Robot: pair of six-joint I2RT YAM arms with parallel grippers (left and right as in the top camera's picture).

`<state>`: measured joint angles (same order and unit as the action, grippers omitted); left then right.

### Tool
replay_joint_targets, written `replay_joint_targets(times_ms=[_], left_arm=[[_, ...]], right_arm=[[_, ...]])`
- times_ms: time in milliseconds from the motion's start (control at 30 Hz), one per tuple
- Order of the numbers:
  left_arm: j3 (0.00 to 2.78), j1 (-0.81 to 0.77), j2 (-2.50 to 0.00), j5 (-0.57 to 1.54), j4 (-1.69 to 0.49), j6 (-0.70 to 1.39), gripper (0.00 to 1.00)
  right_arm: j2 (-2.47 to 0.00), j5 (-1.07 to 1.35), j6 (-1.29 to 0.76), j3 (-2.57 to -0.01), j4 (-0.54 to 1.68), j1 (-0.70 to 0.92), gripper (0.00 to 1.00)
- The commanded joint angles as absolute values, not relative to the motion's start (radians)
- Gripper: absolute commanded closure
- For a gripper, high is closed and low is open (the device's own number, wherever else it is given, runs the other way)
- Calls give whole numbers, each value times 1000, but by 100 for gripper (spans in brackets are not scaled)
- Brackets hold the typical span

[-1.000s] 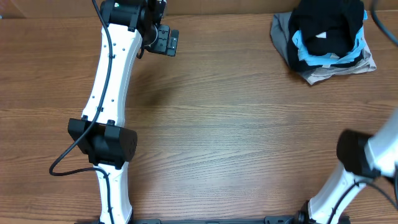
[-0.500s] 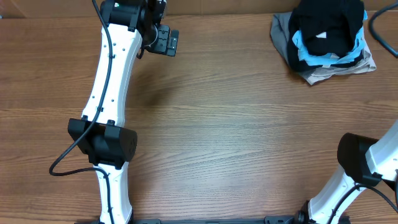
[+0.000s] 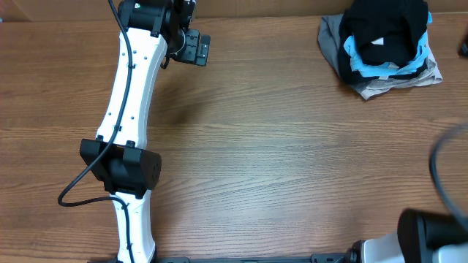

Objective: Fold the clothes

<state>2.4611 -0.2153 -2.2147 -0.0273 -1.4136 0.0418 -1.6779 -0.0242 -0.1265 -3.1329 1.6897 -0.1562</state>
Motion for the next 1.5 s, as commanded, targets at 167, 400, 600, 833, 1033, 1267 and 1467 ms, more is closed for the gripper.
replay_joint_targets(times_ms=[167,400,600,833,1033,1267,1467], left_arm=[[2465,-210,-2204,-26,-1413,23,0],[2465,-210,-2204,-26,-1413,23,0],[2465,-210,-2204,-26,-1413,23,0],[2465,-210,-2204,-26,-1413,23,0],[2465,-210,-2204,-26,-1413,23,0],[2465,-210,-2204,-26,-1413,23,0],[2465,-210,-2204,-26,-1413,23,0]], right_arm=[[-1523,-31,-133,-3108,1498,-157,0],[-1328,138,-160,-2736,1090,-157,0],[-1158,295,-160,-2275,707,-157,0],[-979,308,-160,-1743,367,-157,0],[-812,290,-159,-1242,-42,-155,0],[-623,10,-93,-737,-397,-44,0],[-513,-1,54,-491,-421,6,0]])
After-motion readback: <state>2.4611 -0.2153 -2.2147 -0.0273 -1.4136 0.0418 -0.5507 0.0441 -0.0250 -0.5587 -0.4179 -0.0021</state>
